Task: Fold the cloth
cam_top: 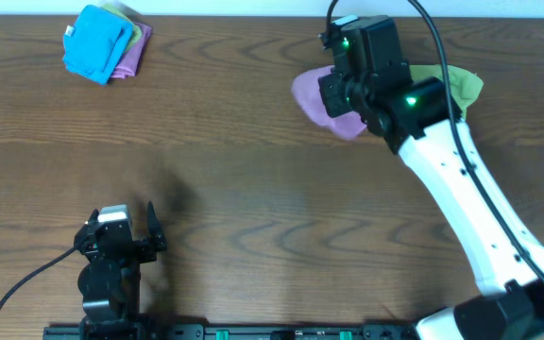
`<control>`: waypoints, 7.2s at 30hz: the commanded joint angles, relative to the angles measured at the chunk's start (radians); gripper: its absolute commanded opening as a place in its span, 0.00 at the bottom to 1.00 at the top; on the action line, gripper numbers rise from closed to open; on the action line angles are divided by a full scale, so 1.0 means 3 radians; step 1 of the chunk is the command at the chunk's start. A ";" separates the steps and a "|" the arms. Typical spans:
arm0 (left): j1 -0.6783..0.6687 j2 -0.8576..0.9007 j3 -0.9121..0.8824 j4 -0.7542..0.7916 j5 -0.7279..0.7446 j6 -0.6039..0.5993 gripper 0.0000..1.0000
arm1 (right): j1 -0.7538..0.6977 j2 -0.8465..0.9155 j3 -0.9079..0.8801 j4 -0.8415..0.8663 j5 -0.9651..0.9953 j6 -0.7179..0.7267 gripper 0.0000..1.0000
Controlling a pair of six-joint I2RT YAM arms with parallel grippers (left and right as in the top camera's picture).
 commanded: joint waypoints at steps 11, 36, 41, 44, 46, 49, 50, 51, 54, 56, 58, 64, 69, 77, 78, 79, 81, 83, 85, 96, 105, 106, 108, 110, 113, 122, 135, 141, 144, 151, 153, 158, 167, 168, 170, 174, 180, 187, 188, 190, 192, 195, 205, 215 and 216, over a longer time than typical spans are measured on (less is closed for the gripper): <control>-0.0010 -0.0018 -0.0076 -0.0019 -0.0031 0.0046 0.95 | 0.1110 0.0122 0.0045 -0.0556 -0.0420 -0.0362 0.99; -0.0010 -0.0018 -0.0076 -0.0019 -0.0031 0.0046 0.96 | -0.0039 0.0371 -0.1492 0.0327 -0.0796 -0.0137 0.02; -0.0010 -0.0018 -0.0076 -0.0019 -0.0031 0.0046 0.95 | -0.0039 0.0376 -0.1745 0.0916 -0.0645 -0.0136 0.01; -0.0010 -0.0018 -0.0076 -0.0020 -0.0031 0.0046 0.95 | -0.0039 0.0463 -0.1776 0.1186 -0.0413 -0.0136 0.02; -0.0010 -0.0018 -0.0076 -0.0019 -0.0031 0.0046 0.96 | -0.0039 0.0582 -0.1775 0.1258 -0.0329 -0.0137 0.01; -0.0010 -0.0018 -0.0076 -0.0019 -0.0031 0.0046 0.95 | -0.0039 0.0741 -0.1775 0.1255 -0.0332 -0.0136 0.01; -0.0010 -0.0018 -0.0076 -0.0019 -0.0031 0.0046 0.95 | -0.0039 0.0788 -0.1775 0.1249 -0.0332 -0.0109 0.01; -0.0010 -0.0018 -0.0076 -0.0019 -0.0031 0.0046 0.95 | -0.0038 0.0827 -0.1775 0.1240 -0.0334 -0.0094 0.01; -0.0010 -0.0018 -0.0076 -0.0019 -0.0031 0.0046 0.95 | -0.0038 0.0890 -0.1775 0.1138 -0.0334 -0.0006 0.01; -0.0010 -0.0018 -0.0076 -0.0019 -0.0031 0.0046 0.95 | -0.0038 0.0888 -0.1775 0.0978 -0.0334 0.0076 0.01; -0.0010 -0.0018 -0.0076 -0.0019 -0.0031 0.0046 0.96 | -0.0038 0.0877 -0.1769 0.0704 -0.0375 0.0153 0.01; -0.0010 -0.0018 -0.0076 -0.0019 -0.0031 0.0046 0.95 | -0.0038 0.0825 -0.1756 -0.0163 -0.0806 0.0403 0.01; -0.0010 -0.0018 -0.0076 -0.0019 -0.0031 0.0046 0.95 | -0.0038 0.0722 -0.1732 -0.0506 -0.0935 0.0472 0.01; -0.0010 -0.0018 -0.0076 -0.0019 -0.0031 0.0046 0.95 | -0.0038 0.0027 -0.1134 -0.0601 -0.0903 0.0420 0.02; -0.0010 -0.0018 -0.0076 -0.0019 -0.0031 0.0046 0.95 | -0.0038 -0.0062 -0.1053 -0.0544 -0.0860 0.0409 0.02; -0.0010 -0.0018 -0.0076 -0.0019 -0.0031 0.0046 0.95 | -0.0038 -0.0142 -0.0989 -0.0450 -0.0795 0.0408 0.01; -0.0010 -0.0018 -0.0076 -0.0020 -0.0031 0.0046 0.95 | -0.0038 -0.0256 -0.0949 -0.0112 -0.0706 0.0270 0.01; -0.0010 -0.0018 -0.0076 -0.0019 -0.0031 0.0046 0.95 | -0.0038 -0.0245 -0.0950 0.0192 -0.0712 0.0106 0.01; -0.0010 -0.0018 -0.0076 -0.0019 -0.0031 0.0046 0.95 | -0.0038 -0.0135 -0.0951 0.0413 -0.0720 -0.0042 0.01; -0.0010 -0.0018 -0.0076 -0.0013 -0.0005 0.0031 0.95 | -0.0050 0.0759 -0.0933 0.0928 -0.0921 -0.0053 0.01; -0.0010 -0.0018 -0.0076 -0.0013 -0.0005 0.0031 0.95 | -0.0064 0.1124 -0.0933 0.1303 -0.0916 -0.0055 0.01; -0.0010 -0.0018 -0.0076 -0.0013 -0.0005 0.0031 0.95 | -0.0064 0.1146 -0.0933 0.1325 -0.0907 -0.0056 0.01; -0.0010 -0.0018 -0.0076 -0.0013 -0.0004 0.0031 0.96 | -0.0064 0.1194 -0.0935 0.1391 -0.0855 -0.0079 0.01; -0.0010 -0.0018 -0.0076 -0.0013 -0.0004 0.0031 0.95 | -0.0064 0.1233 -0.0935 0.1452 -0.0752 -0.0081 0.01; -0.0010 -0.0018 -0.0076 -0.0013 -0.0004 0.0031 0.95 | -0.0064 0.1315 -0.0935 0.1567 -0.0654 -0.0161 0.01; -0.0010 -0.0018 -0.0076 -0.0013 -0.0005 0.0031 0.95 | -0.0064 0.1579 -0.0935 0.1775 -0.0559 -0.0202 0.01; -0.0010 -0.0018 -0.0076 -0.0013 0.0046 0.0031 0.95 | -0.0226 0.1953 -0.0935 0.1876 0.0604 0.0126 0.01; -0.0010 -0.0018 -0.0076 -0.0013 0.0169 0.0031 0.95 | -0.0418 0.1977 -0.0933 0.1816 0.0284 0.0336 0.01; -0.0010 -0.0018 -0.0076 -0.0013 0.0170 0.0029 0.95 | -0.0455 0.1977 -0.0933 0.1817 0.0376 0.0474 0.01; -0.0010 -0.0018 -0.0076 -0.0013 0.0169 -0.0364 0.95 | -0.0462 0.1907 -0.0828 0.1723 0.0051 0.0510 0.08; -0.0010 -0.0018 -0.0076 -0.0013 0.0168 -0.0422 0.95 | -0.0450 0.1831 -0.0749 0.1652 -0.0135 0.0511 0.28; -0.0010 -0.0018 -0.0076 -0.0011 0.0167 -0.0444 0.95 | -0.0450 0.1372 -0.0462 0.1062 -0.0458 0.0511 0.60; -0.0010 -0.0018 -0.0076 0.0019 0.0851 -0.0669 0.95 | -0.0451 0.0074 -0.0036 0.0100 -0.0605 0.0378 0.86; -0.0010 -0.0018 -0.0076 0.0038 0.1041 -0.0670 0.95 | -0.0453 -0.0084 -0.0036 0.0112 -0.0538 0.0309 0.86; -0.0010 -0.0018 -0.0076 0.0111 0.1442 -0.0670 0.95 | -0.0453 -0.0292 -0.0036 0.0102 -0.0430 0.0161 0.88; -0.0010 -0.0018 -0.0076 0.0504 0.2408 -0.0669 0.95 | -0.0454 -0.0528 -0.0036 -0.0137 -0.0421 -0.0013 0.88; -0.0010 -0.0018 -0.0076 0.0819 0.2698 -0.0669 0.95 | -0.0453 -0.0551 -0.0037 -0.0580 -0.0450 -0.0053 0.87; -0.0010 -0.0018 -0.0076 0.0997 0.2623 -0.0631 0.95 | -0.0453 -0.0553 -0.0039 -0.0635 -0.0581 -0.0057 0.82; -0.0010 -0.0018 -0.0076 0.1022 0.2616 -0.0643 0.95 | -0.0454 -0.0553 -0.0041 -0.0636 -0.0582 -0.0088 0.81; -0.0010 -0.0013 -0.0088 0.1019 0.2543 -0.0645 0.95 | -0.0456 -0.0553 -0.0041 -0.0642 -0.0567 -0.0177 0.80; -0.0010 0.0025 -0.0139 0.1015 0.2270 -0.0802 0.95 | -0.0472 -0.0554 -0.0039 -0.0641 -0.0490 -0.0191 0.80; -0.0010 0.0237 -0.0299 0.1108 0.1729 -0.1392 0.95 | -0.0526 -0.0553 -0.0041 -0.0628 -0.0434 -0.0191 0.81; -0.0013 0.1832 -0.0292 0.2270 0.2347 -0.2291 0.95 | -0.0811 -0.0554 -0.0039 -0.0649 -0.0764 -0.0188 0.84; -0.0056 0.3231 0.0455 0.2266 0.2777 -0.2085 0.95 | -0.0931 -0.0554 -0.0039 -0.0703 -0.0773 -0.0191 0.84; -0.0088 0.3356 0.0514 0.2249 0.2777 -0.2083 0.95 | -0.0947 -0.0554 -0.0039 -0.0704 -0.0773 -0.0191 0.84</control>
